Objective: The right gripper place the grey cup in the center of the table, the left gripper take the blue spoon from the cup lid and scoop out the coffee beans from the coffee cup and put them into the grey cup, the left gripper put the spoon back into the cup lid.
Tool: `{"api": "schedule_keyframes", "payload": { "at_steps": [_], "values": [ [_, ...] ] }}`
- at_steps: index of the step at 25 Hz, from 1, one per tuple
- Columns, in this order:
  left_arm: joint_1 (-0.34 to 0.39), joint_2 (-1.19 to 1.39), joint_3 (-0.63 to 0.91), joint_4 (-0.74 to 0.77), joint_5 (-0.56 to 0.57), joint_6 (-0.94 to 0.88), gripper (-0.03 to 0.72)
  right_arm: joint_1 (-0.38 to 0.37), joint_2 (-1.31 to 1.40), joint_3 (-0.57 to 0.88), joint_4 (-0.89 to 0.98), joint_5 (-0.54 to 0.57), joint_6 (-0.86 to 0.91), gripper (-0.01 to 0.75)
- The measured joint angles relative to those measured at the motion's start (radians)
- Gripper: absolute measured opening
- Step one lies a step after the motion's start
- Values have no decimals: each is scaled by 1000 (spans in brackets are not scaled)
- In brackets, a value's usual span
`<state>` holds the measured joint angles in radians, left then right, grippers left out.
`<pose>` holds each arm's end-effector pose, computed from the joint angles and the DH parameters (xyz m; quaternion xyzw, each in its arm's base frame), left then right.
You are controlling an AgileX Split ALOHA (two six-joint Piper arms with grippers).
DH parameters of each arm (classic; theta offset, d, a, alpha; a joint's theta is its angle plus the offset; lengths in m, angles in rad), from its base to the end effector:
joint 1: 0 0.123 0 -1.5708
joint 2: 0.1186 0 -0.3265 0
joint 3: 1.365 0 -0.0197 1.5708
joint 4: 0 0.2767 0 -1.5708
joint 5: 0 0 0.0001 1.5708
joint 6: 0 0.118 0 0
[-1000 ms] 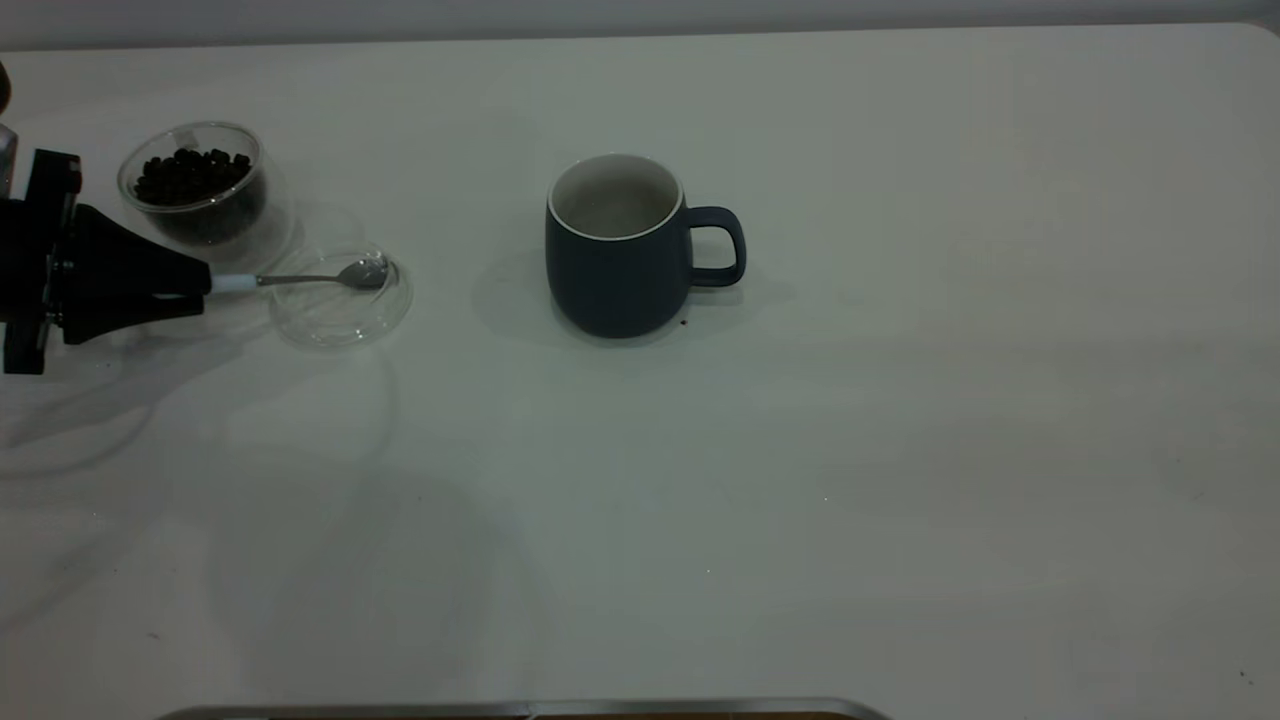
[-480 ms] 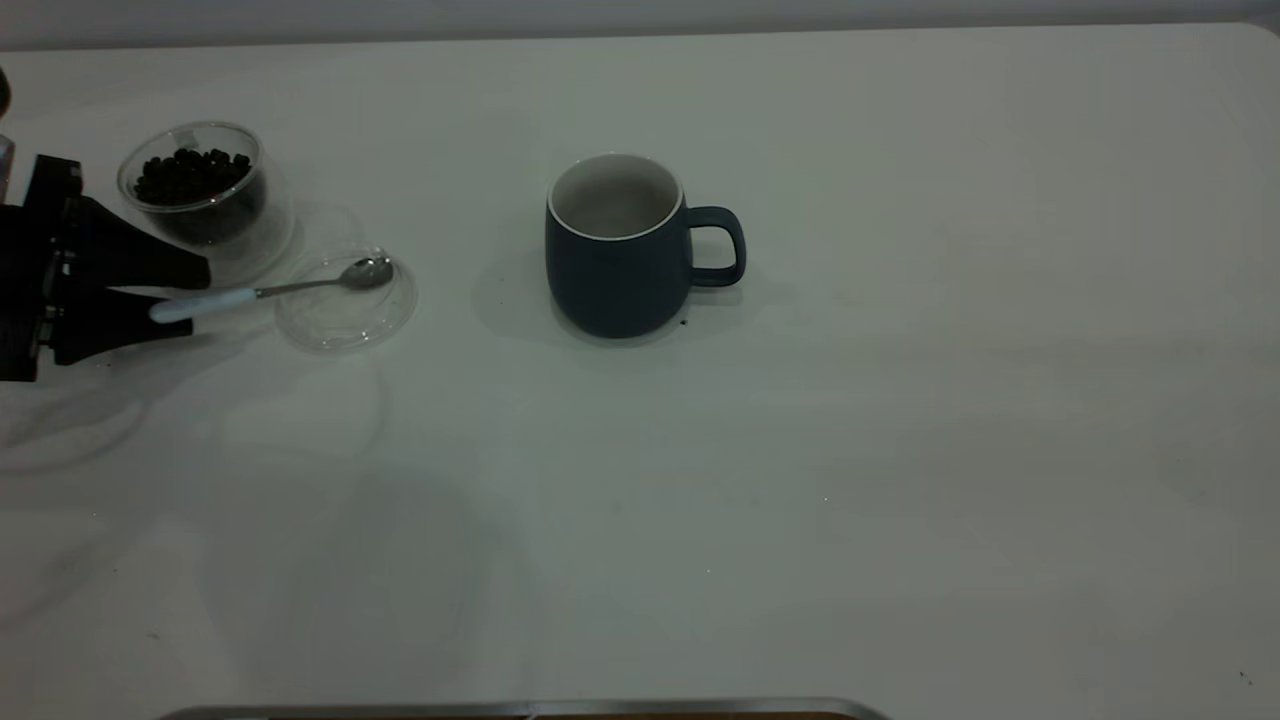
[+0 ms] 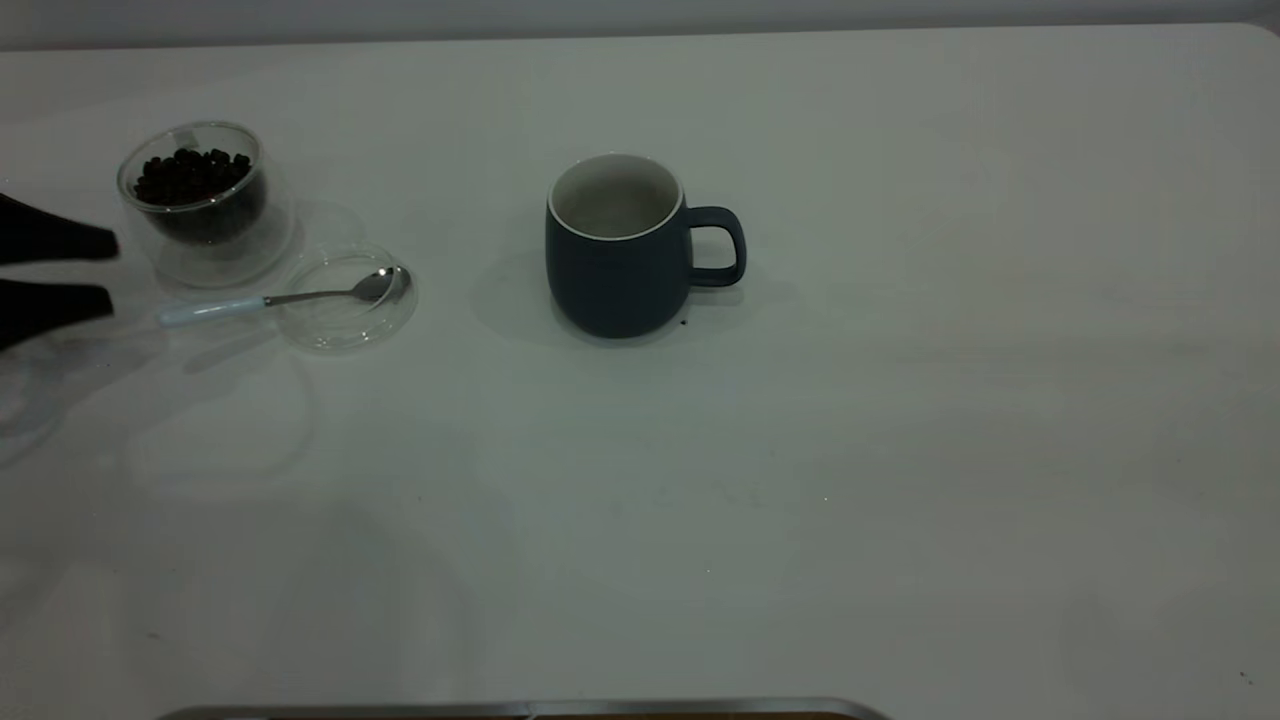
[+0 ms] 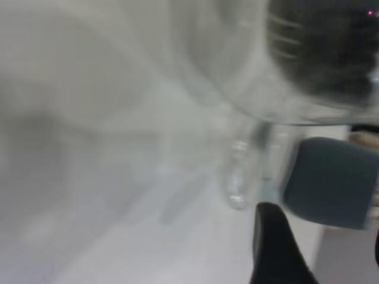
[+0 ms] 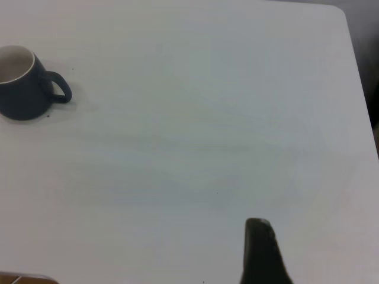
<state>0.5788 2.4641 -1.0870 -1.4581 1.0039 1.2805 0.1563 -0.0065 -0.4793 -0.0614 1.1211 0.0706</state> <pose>0.3716 0.1246 -0.0282 -0.2611 0.8384 -0.4501 0.1621 -0.0010 -0.0068 0.2647 -0.0355 0.8710 0.0249 0.4894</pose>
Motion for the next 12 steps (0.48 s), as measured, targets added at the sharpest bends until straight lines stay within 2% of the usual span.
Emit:
{"api": "schedule_keyframes", "payload": {
  "at_steps": [3, 12],
  "values": [
    [31, -10, 0, 1, 101, -1, 468, 0, 0, 0, 0, 0, 0, 503],
    [-4, -266, 0, 96, 128, -55, 448, 0, 0, 0, 0, 0, 0, 503]
  ]
}}
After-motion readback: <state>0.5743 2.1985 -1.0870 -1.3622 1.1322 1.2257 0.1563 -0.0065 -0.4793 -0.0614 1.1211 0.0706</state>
